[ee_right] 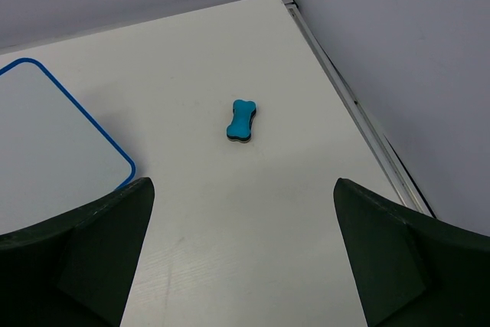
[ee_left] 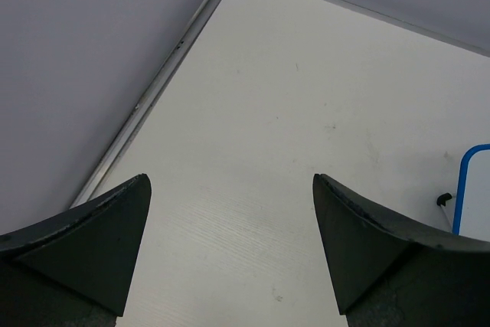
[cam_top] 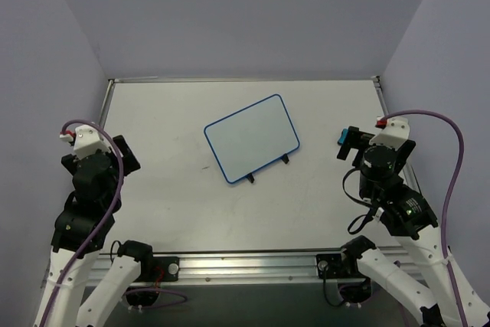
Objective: Erase the whiteboard
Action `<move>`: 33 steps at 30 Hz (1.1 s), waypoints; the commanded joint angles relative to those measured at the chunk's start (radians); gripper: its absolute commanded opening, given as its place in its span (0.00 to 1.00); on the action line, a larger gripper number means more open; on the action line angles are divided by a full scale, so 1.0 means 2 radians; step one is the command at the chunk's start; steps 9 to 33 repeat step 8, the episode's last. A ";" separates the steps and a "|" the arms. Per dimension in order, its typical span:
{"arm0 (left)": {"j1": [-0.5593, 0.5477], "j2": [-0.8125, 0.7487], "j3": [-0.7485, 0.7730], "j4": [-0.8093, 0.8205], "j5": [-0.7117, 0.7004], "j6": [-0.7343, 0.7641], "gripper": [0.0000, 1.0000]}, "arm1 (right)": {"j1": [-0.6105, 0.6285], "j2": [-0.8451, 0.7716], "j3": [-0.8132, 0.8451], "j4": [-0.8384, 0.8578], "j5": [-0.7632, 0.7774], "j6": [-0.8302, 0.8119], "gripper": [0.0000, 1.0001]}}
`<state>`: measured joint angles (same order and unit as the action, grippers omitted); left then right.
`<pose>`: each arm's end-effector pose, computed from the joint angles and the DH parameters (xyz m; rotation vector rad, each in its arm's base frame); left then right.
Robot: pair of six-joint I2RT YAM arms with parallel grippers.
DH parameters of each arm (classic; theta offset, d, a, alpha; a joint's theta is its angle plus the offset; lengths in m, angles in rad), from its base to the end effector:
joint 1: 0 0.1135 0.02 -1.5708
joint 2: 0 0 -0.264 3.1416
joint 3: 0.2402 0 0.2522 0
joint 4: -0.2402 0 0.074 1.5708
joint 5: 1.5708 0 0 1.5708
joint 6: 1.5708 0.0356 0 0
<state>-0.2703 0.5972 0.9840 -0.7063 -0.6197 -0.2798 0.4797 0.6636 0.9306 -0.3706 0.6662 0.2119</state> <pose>0.1054 -0.0078 0.3776 -0.4218 1.7848 0.2000 0.1290 0.0423 0.3881 0.2770 1.6289 -0.0315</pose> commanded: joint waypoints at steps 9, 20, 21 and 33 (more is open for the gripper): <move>0.004 -0.030 -0.023 0.049 -0.010 0.019 0.94 | 0.006 0.004 0.008 0.004 0.024 -0.003 1.00; 0.004 -0.030 -0.023 0.049 -0.010 0.019 0.94 | 0.006 0.004 0.008 0.004 0.024 -0.003 1.00; 0.004 -0.030 -0.023 0.049 -0.010 0.019 0.94 | 0.006 0.004 0.008 0.004 0.024 -0.003 1.00; 0.004 -0.030 -0.023 0.049 -0.010 0.019 0.94 | 0.006 0.004 0.008 0.004 0.024 -0.003 1.00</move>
